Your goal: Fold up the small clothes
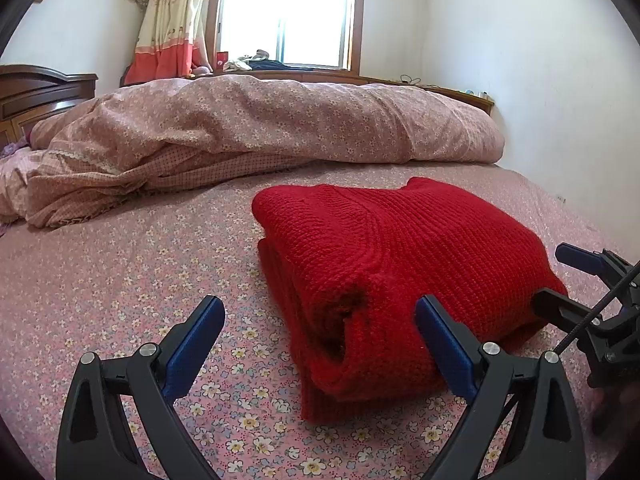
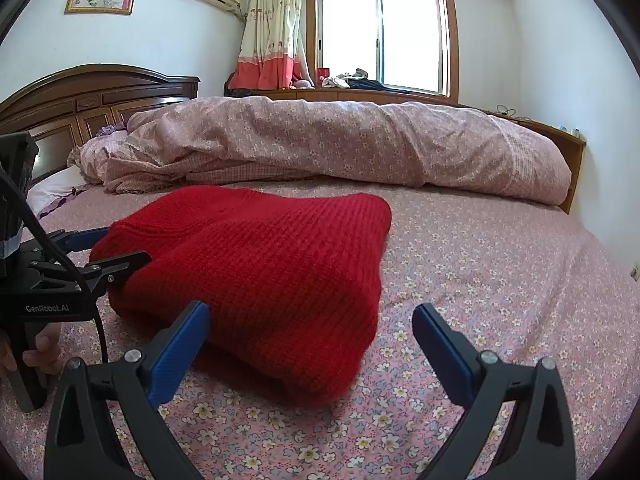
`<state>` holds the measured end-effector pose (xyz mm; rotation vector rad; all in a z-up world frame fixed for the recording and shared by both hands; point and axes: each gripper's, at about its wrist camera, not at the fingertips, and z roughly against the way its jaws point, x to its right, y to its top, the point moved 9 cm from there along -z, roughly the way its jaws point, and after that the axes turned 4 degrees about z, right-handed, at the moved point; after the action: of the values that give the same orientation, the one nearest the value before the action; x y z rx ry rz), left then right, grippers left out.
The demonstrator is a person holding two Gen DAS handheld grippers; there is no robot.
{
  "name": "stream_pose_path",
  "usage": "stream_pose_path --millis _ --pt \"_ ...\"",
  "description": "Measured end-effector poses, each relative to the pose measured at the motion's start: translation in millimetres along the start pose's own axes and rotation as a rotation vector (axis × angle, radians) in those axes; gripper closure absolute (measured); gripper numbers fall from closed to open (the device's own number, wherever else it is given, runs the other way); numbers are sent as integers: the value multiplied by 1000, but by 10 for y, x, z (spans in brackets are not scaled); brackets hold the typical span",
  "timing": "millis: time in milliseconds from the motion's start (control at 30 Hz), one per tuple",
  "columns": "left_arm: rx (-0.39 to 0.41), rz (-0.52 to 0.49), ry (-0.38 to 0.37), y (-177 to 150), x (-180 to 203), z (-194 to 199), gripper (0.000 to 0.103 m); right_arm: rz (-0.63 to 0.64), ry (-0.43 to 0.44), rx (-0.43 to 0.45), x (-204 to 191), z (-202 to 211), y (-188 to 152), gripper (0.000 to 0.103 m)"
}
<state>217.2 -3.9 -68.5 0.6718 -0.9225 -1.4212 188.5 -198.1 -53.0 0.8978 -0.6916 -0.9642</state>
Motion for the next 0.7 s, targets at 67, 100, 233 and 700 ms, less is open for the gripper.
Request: stream_pose_path --millis 67,100,233,700 --pt "-3 -5 1 -5 8 -4 10 1 -1 -2 -2 -3 -6 0" --pt "-4 -8 3 -8 12 -7 10 2 0 -6 -4 -12 -13 0" --pt "-2 -17 4 -3 26 -2 10 4 -2 -12 -18 -21 -14 0" --pt "-2 -20 4 0 31 -3 10 8 2 -23 -18 -52 -32 0"
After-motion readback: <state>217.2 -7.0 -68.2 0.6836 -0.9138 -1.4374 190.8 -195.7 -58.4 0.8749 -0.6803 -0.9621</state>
